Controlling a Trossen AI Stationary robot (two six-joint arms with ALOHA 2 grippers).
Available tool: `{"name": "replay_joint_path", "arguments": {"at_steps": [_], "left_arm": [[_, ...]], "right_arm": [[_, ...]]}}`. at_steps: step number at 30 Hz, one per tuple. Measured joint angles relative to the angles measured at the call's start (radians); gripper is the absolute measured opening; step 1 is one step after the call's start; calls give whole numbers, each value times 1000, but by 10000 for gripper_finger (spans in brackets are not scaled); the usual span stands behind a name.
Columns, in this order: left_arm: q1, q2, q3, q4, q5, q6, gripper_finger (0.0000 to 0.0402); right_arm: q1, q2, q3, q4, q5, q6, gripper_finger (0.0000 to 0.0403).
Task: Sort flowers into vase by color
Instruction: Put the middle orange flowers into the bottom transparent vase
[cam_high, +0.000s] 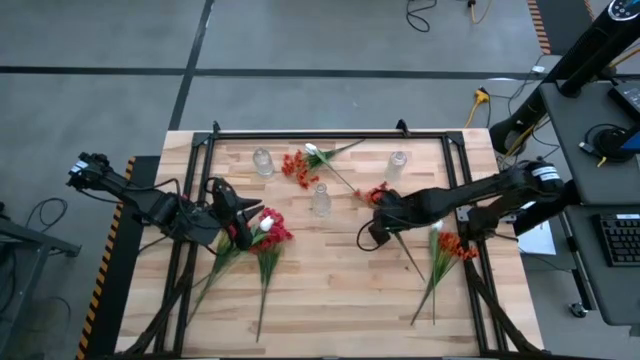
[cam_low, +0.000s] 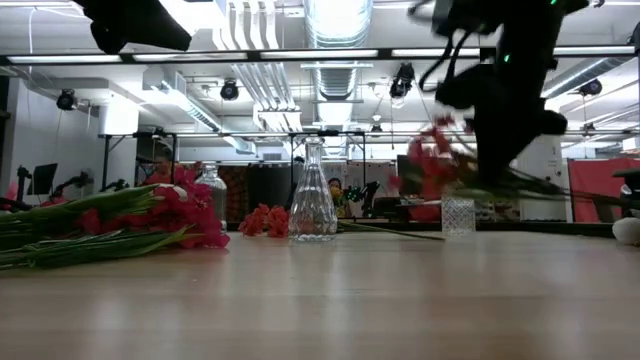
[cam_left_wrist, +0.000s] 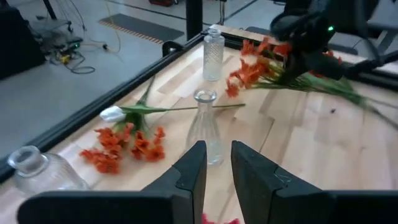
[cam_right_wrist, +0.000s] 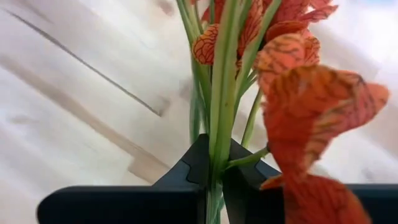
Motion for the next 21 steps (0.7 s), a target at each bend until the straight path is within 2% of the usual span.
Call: {"name": "replay_joint_path", "arguments": {"at_steps": [5,9,14,21], "left_arm": [[0,18,-1,81,-1,-30,59],[0,46,0,186,-5,-27,59],[0,107,0,299,-8,21,59],[1,167,1,366,-9,51,59]], "right_arm": [[91,-108,-24,81,167,-84,18],[179,-170,-100,241,262,-150,18],[260,-216,-252,566,284,-268,18],[296,-208,-421,1007,284,-518,18]]}}
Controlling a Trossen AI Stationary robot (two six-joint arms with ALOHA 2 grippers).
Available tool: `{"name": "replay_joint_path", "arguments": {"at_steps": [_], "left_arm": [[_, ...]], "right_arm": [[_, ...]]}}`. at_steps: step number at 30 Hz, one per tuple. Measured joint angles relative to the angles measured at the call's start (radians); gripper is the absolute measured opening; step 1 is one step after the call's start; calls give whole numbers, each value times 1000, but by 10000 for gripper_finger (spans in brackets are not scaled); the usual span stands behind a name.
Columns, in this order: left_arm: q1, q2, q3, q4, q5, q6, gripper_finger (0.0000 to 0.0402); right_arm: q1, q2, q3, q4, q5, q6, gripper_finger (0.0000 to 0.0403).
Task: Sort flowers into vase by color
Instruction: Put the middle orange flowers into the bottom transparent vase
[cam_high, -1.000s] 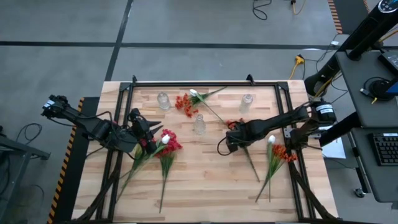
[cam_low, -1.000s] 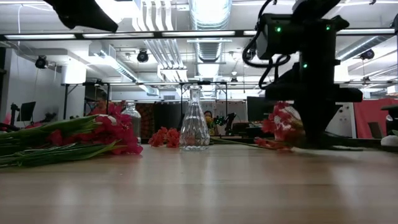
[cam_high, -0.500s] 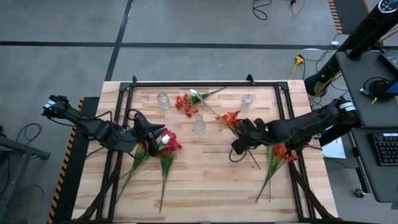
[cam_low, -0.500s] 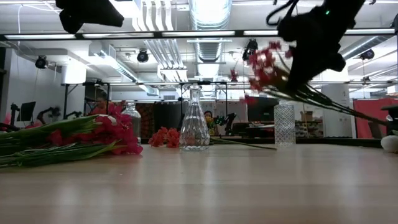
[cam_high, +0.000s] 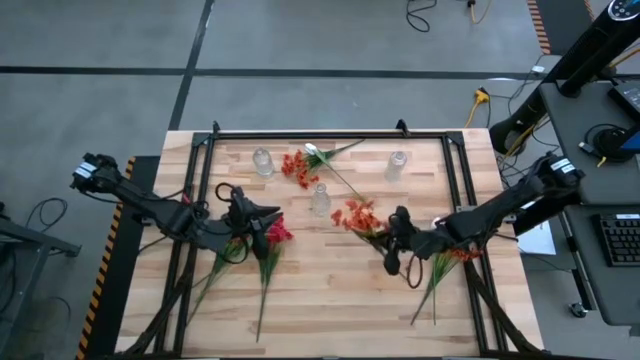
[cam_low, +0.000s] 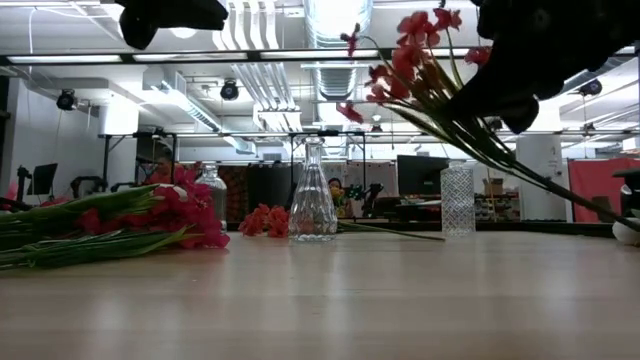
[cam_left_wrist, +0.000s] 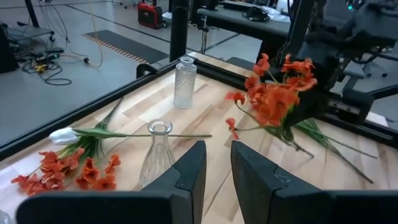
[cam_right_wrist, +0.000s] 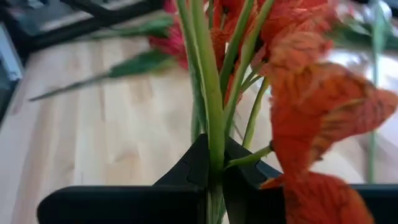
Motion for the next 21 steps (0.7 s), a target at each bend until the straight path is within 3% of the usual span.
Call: {"name": "replay_joint_path", "arguments": {"at_steps": [7,15,21], "left_arm": [[0,9,1,47,-26,-7,59],[0,13,1,62,-26,1,59],[-1,11,17,63,33,93,59]], "right_arm": [[-1,20,-102,303,-4,-181,18],[-1,20,-178,516,-35,-301,17],[-3,17,-147,646,-89,-434,17]]}}
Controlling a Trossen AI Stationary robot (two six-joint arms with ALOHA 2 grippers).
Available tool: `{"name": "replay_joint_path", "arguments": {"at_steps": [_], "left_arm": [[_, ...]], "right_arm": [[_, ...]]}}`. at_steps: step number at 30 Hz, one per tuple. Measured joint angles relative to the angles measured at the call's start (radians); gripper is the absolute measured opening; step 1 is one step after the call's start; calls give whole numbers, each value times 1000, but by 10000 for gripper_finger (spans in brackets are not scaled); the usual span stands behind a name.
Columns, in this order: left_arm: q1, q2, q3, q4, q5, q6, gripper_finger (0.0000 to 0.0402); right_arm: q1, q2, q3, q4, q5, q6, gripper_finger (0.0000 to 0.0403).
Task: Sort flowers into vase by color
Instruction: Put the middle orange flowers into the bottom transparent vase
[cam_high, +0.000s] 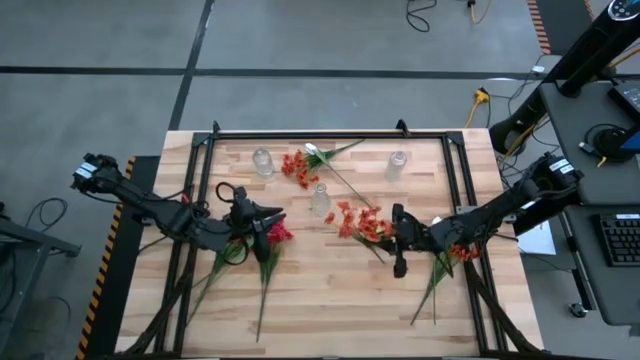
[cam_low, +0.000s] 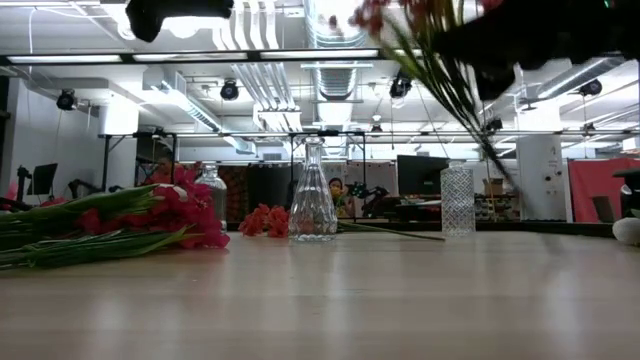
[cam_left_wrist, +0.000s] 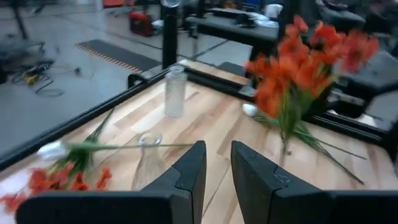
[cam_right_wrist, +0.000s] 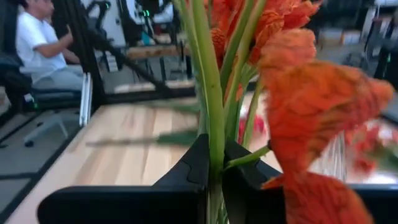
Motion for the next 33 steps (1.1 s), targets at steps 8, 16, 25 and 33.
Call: {"name": "replay_joint_path", "arguments": {"at_steps": [8,16,25,33], "left_arm": [[0,-4,128,-127,64,246,59],[4,-18,127,-275,56,344,59],[41,-119,113,-456,246,348,59],[42,-194,-60,-133,339,469,59]], "right_arm": [[-75,10,152,-15,-41,-156,17],[-266,15,290,-12,-300,-174,17],[-492,106,447,12,-511,-122,17],[-572,224,586,56,-550,-41,17]]}}
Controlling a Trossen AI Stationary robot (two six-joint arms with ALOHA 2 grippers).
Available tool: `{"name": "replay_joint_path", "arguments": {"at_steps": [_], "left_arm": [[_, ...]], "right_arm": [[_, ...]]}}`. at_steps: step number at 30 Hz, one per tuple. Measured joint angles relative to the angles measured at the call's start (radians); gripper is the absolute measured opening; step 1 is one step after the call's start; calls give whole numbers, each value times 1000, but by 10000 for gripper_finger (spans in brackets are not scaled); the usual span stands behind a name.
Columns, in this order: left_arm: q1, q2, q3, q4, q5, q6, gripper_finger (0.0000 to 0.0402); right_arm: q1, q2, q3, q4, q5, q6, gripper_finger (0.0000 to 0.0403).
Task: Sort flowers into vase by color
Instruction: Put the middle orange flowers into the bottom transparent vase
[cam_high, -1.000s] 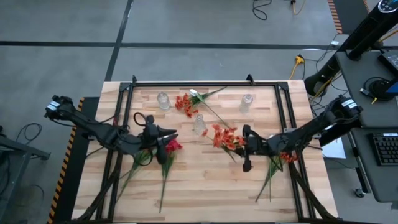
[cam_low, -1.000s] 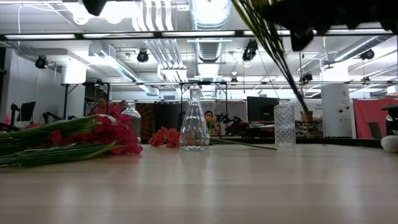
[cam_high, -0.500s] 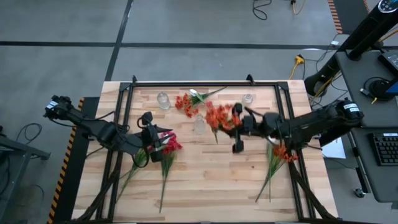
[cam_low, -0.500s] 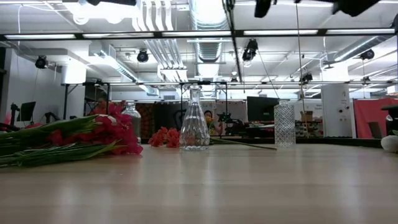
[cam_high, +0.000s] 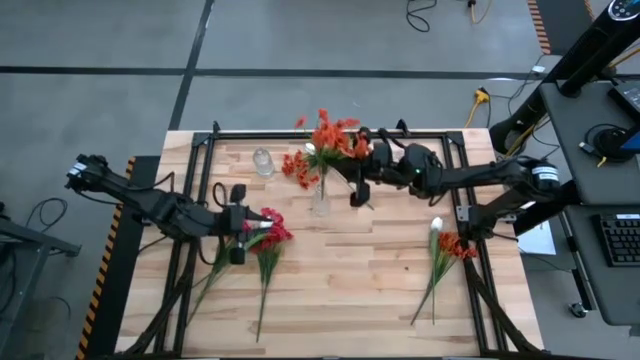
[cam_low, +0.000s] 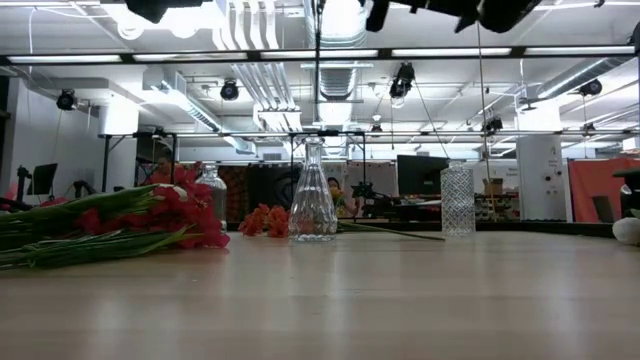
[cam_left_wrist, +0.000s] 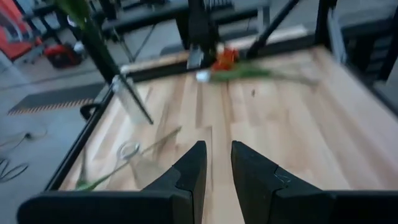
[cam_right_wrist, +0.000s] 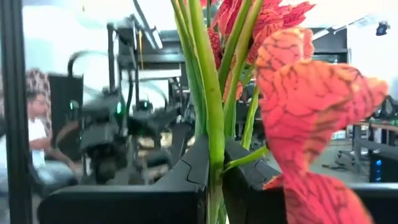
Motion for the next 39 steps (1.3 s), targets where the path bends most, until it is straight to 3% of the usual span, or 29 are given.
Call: {"name": "replay_joint_path", "arguments": {"at_steps": [4,11,25,39], "left_arm": [[0,-24,-103,157,-1,2,59],[0,-93,-180,209,-23,-20,59],[0,-128,-185,240,-68,-45,59],[0,-100,-185,248,-109,-95,59]], "right_arm": [[-19,33,40,-5,0,11,17],[-55,35,23,-6,1,8,17],[-70,37,-22,-3,10,-25,17],[-70,133,-23,85,11,-19,18]]}}
